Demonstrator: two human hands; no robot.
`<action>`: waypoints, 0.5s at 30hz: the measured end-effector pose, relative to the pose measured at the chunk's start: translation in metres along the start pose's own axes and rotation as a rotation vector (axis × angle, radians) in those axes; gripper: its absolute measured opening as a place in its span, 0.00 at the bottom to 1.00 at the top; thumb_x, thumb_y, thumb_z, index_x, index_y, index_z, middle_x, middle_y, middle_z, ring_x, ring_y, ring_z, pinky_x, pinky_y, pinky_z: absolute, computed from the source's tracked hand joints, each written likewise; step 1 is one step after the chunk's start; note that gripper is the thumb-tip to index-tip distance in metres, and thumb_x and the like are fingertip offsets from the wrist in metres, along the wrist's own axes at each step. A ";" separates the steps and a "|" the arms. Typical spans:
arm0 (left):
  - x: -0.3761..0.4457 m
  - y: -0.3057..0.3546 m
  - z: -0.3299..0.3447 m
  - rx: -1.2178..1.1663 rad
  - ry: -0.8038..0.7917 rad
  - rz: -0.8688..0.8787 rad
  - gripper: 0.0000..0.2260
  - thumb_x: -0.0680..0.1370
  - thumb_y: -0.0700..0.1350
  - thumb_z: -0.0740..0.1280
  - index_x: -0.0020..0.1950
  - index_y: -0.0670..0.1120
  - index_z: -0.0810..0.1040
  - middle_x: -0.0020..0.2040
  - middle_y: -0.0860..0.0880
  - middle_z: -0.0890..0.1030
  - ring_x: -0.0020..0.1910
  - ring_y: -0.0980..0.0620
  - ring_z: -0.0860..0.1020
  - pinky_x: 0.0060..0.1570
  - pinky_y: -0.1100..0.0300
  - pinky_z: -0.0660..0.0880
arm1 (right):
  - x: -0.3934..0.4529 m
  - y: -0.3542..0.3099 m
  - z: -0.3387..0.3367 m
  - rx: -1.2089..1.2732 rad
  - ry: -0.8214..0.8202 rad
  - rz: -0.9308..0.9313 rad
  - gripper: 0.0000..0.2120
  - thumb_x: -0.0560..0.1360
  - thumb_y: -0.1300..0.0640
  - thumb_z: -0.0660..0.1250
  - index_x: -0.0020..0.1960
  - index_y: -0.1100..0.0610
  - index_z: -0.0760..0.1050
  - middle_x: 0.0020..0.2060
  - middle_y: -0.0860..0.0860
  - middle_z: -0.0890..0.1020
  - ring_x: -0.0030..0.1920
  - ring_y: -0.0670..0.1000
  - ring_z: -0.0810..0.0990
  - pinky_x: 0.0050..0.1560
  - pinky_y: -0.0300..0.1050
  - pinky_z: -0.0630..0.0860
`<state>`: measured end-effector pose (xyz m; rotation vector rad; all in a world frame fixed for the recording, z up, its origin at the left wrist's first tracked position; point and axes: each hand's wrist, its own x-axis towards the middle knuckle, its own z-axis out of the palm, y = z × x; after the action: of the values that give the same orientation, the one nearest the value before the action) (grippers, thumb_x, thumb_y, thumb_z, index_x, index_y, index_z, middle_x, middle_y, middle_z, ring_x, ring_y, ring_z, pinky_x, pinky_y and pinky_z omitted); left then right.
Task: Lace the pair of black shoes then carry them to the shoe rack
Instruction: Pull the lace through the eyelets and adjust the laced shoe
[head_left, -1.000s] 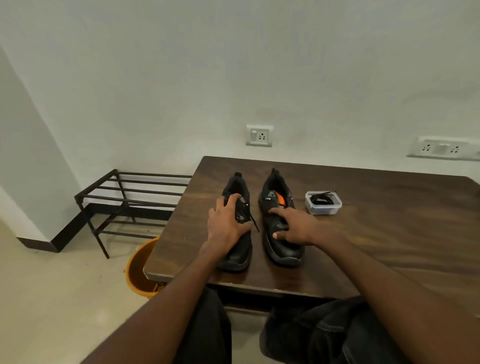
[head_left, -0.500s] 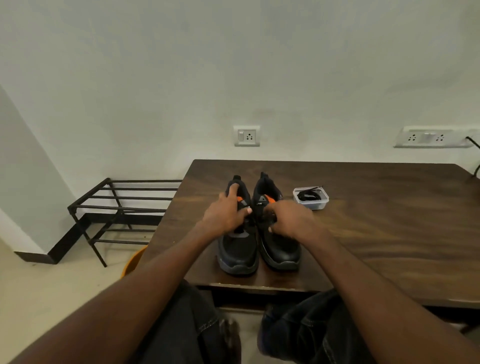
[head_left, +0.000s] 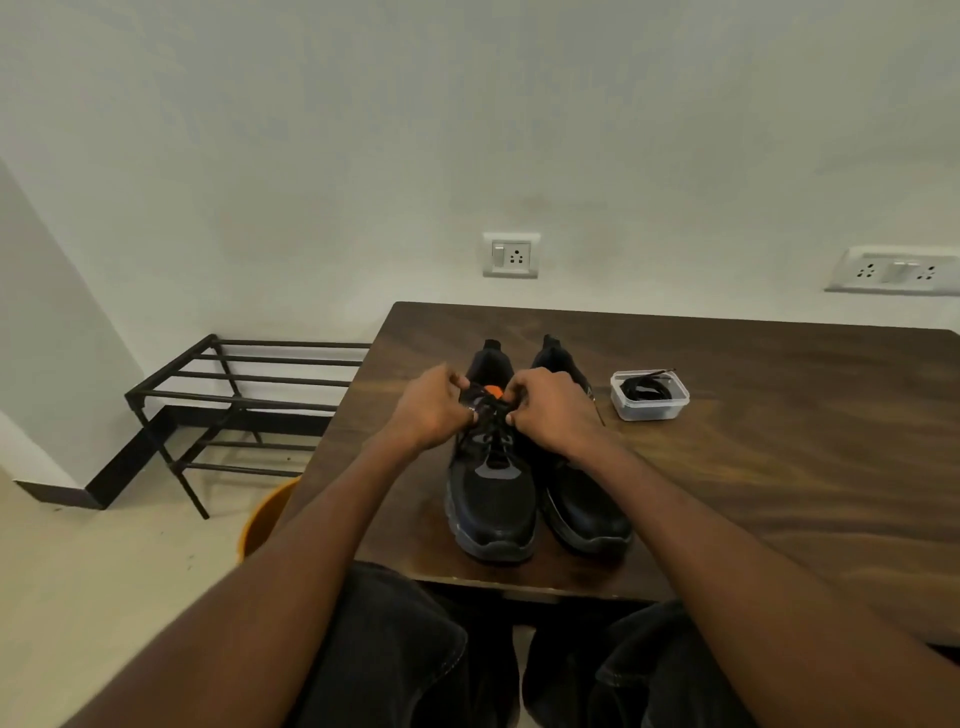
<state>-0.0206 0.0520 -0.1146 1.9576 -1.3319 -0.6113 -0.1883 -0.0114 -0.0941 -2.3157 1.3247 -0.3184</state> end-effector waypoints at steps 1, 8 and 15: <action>0.001 -0.001 -0.001 -0.030 -0.008 0.001 0.09 0.75 0.41 0.76 0.51 0.48 0.78 0.42 0.48 0.83 0.42 0.51 0.83 0.42 0.57 0.80 | 0.001 0.002 0.000 0.012 0.012 0.004 0.10 0.76 0.57 0.73 0.55 0.46 0.81 0.48 0.48 0.84 0.48 0.50 0.83 0.54 0.54 0.83; 0.005 0.010 -0.004 0.094 -0.065 0.075 0.08 0.81 0.43 0.70 0.41 0.47 0.78 0.40 0.49 0.81 0.41 0.53 0.80 0.38 0.64 0.72 | 0.006 0.013 -0.006 0.057 0.013 0.015 0.08 0.79 0.61 0.69 0.50 0.53 0.87 0.47 0.50 0.87 0.47 0.49 0.84 0.54 0.49 0.83; 0.019 0.018 -0.002 -0.850 0.141 -0.118 0.04 0.84 0.40 0.58 0.50 0.46 0.69 0.42 0.44 0.86 0.47 0.43 0.87 0.41 0.56 0.79 | 0.001 0.008 -0.011 0.789 -0.068 0.262 0.05 0.81 0.61 0.68 0.49 0.58 0.84 0.49 0.58 0.86 0.46 0.52 0.83 0.43 0.46 0.80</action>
<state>-0.0227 0.0308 -0.0998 1.3397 -0.6872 -0.8940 -0.1989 -0.0186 -0.0884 -1.4721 1.1656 -0.5498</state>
